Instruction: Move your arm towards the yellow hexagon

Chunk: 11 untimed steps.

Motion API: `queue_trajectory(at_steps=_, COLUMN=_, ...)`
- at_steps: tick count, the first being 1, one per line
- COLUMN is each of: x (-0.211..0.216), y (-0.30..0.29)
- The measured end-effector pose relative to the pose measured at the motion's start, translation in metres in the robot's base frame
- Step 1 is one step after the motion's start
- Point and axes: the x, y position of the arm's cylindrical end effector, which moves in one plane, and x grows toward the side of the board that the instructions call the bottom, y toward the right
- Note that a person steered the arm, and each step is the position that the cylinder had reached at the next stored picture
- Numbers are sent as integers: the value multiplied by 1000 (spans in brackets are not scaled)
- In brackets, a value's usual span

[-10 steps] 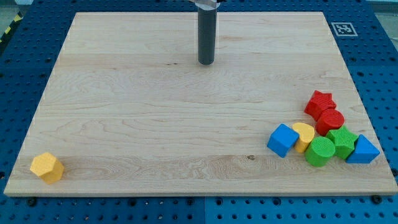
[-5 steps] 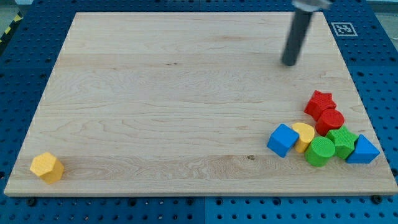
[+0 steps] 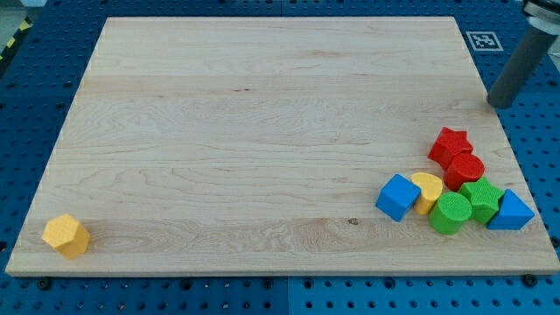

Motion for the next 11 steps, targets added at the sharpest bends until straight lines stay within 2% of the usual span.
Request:
queue_trajectory(at_steps=3, x=-7, y=-13)
queue_trajectory(at_steps=6, x=-9, y=-208)
queue_trajectory(at_steps=7, x=24, y=-288)
queue_trajectory(at_steps=8, x=81, y=-358)
queue_trajectory(at_steps=10, x=218, y=-452)
queue_trajectory(at_steps=11, x=234, y=-466)
